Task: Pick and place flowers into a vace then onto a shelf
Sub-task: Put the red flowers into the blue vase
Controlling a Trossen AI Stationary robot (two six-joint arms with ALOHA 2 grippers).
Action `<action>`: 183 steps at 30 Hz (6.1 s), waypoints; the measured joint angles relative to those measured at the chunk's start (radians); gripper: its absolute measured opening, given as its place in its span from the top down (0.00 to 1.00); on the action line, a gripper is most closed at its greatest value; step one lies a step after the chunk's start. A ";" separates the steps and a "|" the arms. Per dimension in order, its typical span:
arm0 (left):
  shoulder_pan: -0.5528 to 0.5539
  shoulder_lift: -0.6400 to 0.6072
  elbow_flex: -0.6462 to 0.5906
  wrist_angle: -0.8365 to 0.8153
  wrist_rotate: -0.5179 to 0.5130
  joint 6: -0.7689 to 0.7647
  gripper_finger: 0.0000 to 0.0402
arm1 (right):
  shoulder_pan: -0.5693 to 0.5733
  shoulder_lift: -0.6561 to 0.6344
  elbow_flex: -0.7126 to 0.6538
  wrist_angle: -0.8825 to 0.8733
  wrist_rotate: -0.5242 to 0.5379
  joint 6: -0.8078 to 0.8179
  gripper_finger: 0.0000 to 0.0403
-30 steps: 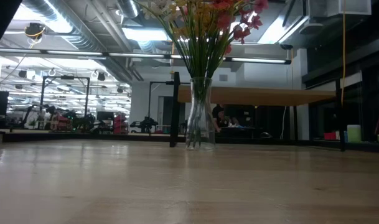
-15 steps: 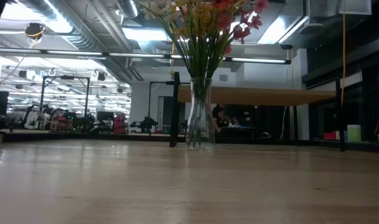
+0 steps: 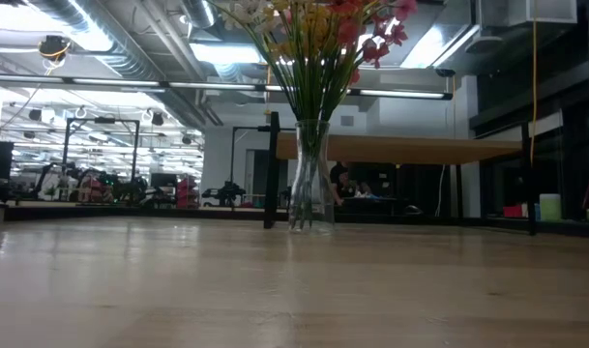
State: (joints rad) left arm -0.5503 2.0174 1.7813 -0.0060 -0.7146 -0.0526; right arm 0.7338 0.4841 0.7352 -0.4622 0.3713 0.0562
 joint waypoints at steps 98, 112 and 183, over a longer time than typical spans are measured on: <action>-0.003 0.000 0.000 0.000 0.001 -0.040 0.96 | 0.503 0.436 -0.117 0.414 0.069 -0.058 0.98; 0.001 0.000 -0.001 0.000 0.002 -0.041 0.96 | 0.477 0.437 -0.137 0.412 0.038 -0.031 0.91; 0.004 0.001 -0.058 -0.012 0.028 -0.092 0.96 | 0.197 0.482 -0.022 0.238 -0.243 -0.091 0.58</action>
State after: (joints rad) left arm -0.5461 2.0186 1.7229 -0.0182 -0.6865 -0.1448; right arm 0.9310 0.9657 0.7136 -0.2239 0.1286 -0.0345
